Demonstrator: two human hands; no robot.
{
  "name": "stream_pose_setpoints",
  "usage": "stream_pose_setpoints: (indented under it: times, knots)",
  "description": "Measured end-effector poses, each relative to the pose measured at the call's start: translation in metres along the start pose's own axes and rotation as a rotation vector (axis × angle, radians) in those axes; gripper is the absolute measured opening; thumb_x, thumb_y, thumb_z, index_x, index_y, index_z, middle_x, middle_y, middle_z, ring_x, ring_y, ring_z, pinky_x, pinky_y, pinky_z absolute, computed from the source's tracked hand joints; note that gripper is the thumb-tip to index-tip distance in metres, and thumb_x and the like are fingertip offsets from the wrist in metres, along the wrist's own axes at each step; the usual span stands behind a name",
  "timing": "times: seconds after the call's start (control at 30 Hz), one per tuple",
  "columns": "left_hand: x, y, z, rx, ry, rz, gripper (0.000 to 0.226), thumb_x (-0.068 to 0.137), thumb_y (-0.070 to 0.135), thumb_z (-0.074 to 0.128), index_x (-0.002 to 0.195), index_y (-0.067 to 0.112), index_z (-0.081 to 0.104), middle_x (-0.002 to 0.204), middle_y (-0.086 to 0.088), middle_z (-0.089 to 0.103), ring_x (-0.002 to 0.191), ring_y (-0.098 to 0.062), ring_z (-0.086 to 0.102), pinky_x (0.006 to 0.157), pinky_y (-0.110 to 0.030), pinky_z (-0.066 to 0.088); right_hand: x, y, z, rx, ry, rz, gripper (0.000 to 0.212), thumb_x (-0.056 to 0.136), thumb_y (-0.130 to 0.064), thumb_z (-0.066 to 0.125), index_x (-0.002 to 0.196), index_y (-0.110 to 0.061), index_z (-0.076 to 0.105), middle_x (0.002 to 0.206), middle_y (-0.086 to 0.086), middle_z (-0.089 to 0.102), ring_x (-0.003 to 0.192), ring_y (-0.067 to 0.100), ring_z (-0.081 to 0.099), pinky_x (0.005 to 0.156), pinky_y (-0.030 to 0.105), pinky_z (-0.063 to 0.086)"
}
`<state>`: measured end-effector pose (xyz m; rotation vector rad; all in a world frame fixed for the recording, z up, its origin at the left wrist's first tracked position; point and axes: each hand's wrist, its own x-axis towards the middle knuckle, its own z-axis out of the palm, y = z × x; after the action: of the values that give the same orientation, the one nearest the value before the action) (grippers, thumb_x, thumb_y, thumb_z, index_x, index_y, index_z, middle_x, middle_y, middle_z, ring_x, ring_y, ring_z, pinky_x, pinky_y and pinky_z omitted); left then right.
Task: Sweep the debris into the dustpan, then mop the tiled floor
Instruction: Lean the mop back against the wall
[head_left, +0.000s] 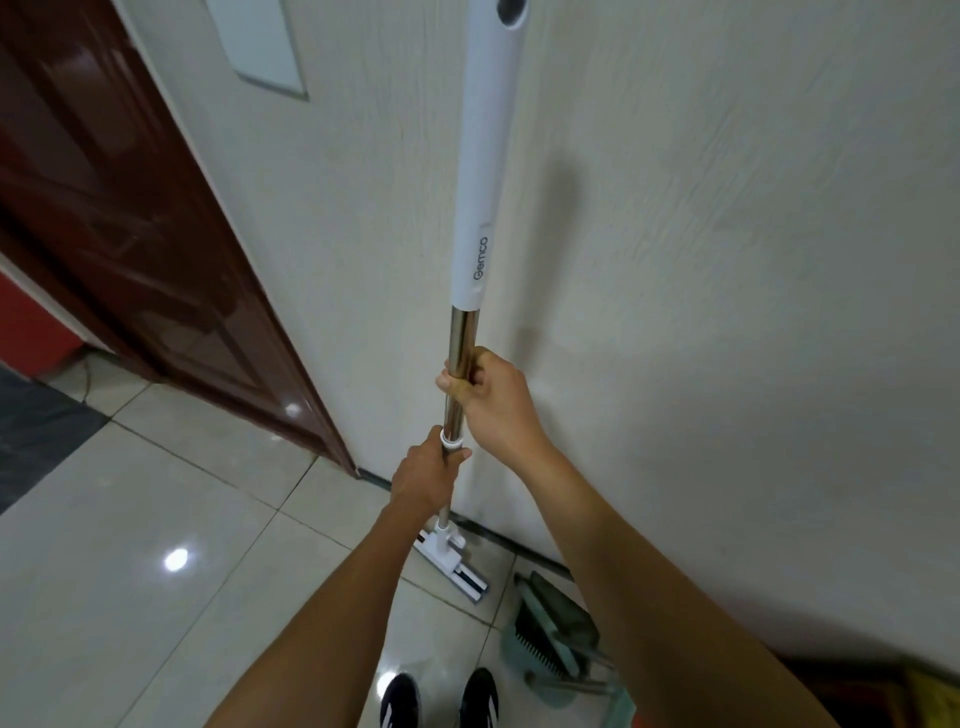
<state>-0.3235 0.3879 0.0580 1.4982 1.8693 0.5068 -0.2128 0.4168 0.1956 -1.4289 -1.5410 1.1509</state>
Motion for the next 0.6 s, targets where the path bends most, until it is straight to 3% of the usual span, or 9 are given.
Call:
stream_pose_setpoints:
  times: [0.17,0.27,0.43,0.6]
  knots:
    - [0.015,-0.004,0.005,-0.08,-0.043,-0.047,0.025,0.099,0.044,0.058,0.107,0.021,0.059,0.091,-0.005,0.069,0.083,-0.027,0.066,0.079,-0.042,0.055,0.007,0.01,0.004,0.001,0.043,0.037,0.014,0.09,-0.024,0.068,0.099,-0.014,0.067,0.096,-0.001,0.071,0.09,0.013,0.068,0.08,0.024,0.054]
    - [0.025,-0.008,0.006,-0.145,-0.044,-0.068,0.023,0.095,0.041,0.063,0.103,0.02,0.065,0.092,-0.003,0.072,0.087,-0.026,0.067,0.084,-0.042,0.055,0.013,0.014,0.006,-0.021,0.062,0.055,0.014,0.089,-0.022,0.068,0.098,-0.011,0.066,0.098,0.004,0.071,0.091,0.018,0.068,0.083,0.031,0.055]
    - [0.042,-0.001,0.006,-0.237,-0.025,-0.095,0.015,0.094,0.031,0.066,0.098,0.017,0.068,0.092,-0.004,0.072,0.088,-0.025,0.068,0.085,-0.042,0.056,0.029,0.01,0.009,-0.061,0.187,0.076,0.011,0.086,-0.02,0.072,0.089,-0.012,0.065,0.082,0.003,0.07,0.076,0.015,0.067,0.07,0.026,0.055]
    - [0.055,0.007,-0.001,-0.266,-0.013,-0.07,0.012,0.094,0.026,0.067,0.103,0.018,0.067,0.088,0.005,0.066,0.078,-0.012,0.063,0.065,-0.019,0.044,0.041,0.001,0.007,-0.093,0.224,0.077,0.005,0.088,-0.015,0.068,0.089,-0.011,0.066,0.081,0.005,0.069,0.076,0.019,0.067,0.063,0.019,0.052]
